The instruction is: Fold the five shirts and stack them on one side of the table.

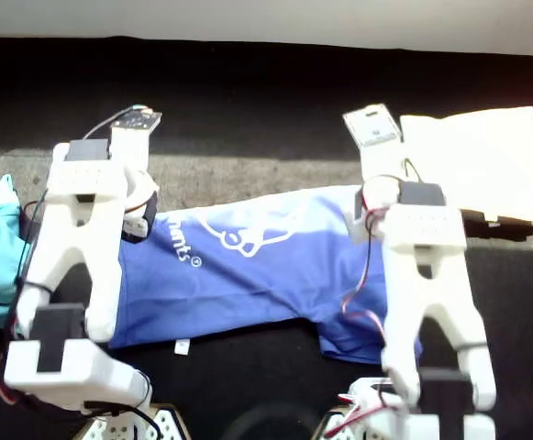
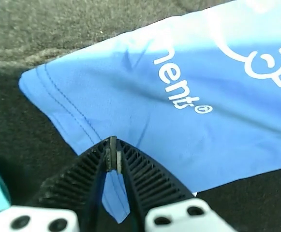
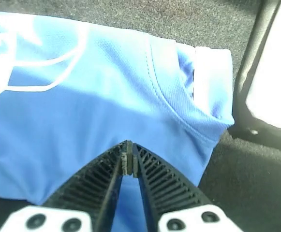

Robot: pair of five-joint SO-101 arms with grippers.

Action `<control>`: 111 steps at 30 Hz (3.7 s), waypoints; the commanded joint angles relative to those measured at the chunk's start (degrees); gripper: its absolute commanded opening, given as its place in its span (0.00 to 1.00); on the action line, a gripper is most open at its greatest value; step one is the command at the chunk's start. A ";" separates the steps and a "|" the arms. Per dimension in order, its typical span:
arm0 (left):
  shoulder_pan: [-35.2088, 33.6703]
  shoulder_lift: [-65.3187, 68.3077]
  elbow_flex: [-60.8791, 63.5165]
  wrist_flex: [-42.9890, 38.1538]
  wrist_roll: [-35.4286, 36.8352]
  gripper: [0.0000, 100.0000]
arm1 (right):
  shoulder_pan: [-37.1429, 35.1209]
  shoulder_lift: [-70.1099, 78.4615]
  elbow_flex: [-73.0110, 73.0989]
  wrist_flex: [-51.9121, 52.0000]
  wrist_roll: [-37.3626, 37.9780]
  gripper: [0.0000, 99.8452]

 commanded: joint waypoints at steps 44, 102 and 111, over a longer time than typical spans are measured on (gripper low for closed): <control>-1.63 44.09 -81.80 25.32 2.99 0.01 | 2.24 63.96 -113.27 36.62 -1.05 0.01; -8.40 -1.45 23.34 -33.32 7.56 0.01 | -9.36 14.37 4.79 1.01 -0.70 0.11; -8.40 -1.45 23.43 -33.49 7.56 0.01 | -7.78 12.97 1.80 3.65 -0.70 0.00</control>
